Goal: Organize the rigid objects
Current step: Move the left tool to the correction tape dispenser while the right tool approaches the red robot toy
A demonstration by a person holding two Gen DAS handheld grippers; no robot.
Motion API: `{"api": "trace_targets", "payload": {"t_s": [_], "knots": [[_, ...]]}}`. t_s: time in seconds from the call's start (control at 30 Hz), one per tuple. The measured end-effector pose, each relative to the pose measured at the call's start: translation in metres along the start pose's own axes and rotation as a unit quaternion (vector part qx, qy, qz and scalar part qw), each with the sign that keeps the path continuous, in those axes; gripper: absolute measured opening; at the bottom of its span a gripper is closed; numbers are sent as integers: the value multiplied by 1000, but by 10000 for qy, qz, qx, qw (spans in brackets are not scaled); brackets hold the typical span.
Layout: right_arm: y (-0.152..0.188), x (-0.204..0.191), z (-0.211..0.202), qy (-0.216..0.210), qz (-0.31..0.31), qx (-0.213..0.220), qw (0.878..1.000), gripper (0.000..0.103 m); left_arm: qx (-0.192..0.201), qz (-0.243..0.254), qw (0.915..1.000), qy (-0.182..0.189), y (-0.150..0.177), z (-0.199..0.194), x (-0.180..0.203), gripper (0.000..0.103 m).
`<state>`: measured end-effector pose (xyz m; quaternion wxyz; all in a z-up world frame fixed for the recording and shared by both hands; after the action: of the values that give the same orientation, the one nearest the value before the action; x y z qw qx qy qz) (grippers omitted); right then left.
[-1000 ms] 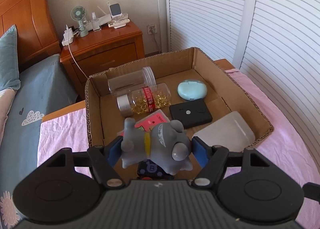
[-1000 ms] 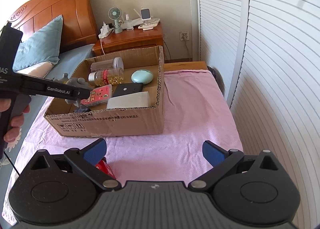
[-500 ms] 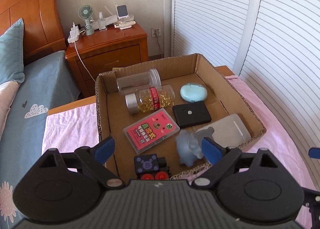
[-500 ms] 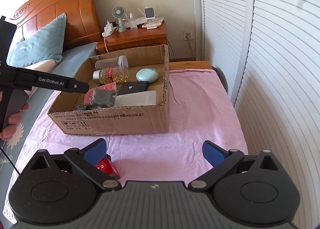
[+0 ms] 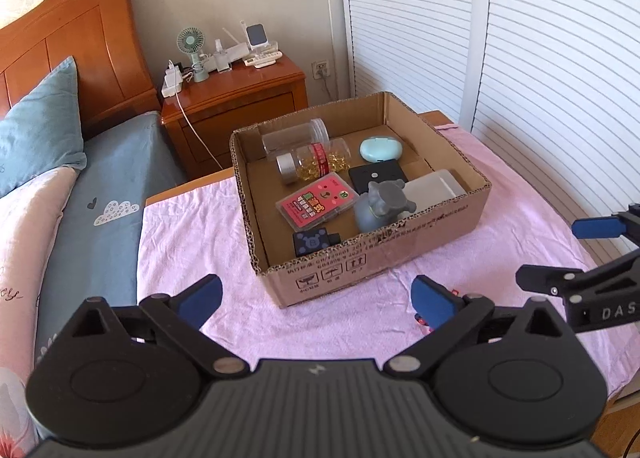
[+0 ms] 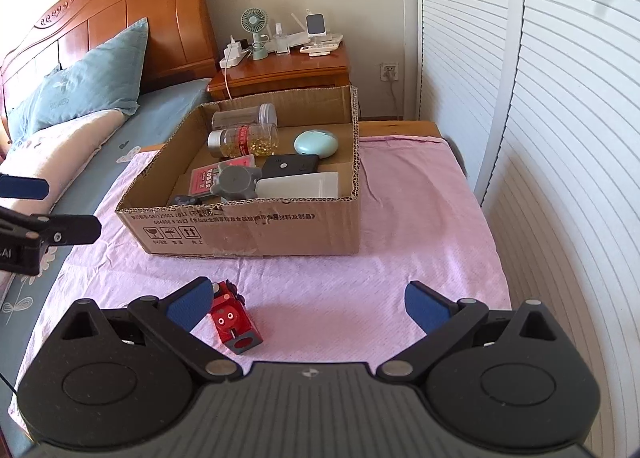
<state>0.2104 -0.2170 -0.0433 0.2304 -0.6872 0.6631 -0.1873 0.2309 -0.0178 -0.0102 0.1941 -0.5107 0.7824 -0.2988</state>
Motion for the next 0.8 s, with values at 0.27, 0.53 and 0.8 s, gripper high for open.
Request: {"api": "trace_targets", "payload": {"t_s": [0.27,0.53,0.8], "knots": [[20,-18,13,-44,-460,-58,9989,103,189,-279,9986,-407,54,9,1,101],[40,-41,35,-150,-1015,-208,9945,103,-90,-779,9958,-480,92,29,-9,101],[47,-45,64,-86,-736,-508,9960,103,-142,-738,9967,-296,102,32,-7,101]]}}
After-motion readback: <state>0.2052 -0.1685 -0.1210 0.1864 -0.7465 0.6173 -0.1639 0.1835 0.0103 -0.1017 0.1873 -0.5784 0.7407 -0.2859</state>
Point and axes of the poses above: each gripper's, at about its wrist camera, not at the fingertips, and z roughly the way its jaws point, x to its right, y to its underside, the point moved 10 cm from there along z, roughly the way its jaws point, and after that the axes turned 9 degrees about y, right-handed, at the moved point
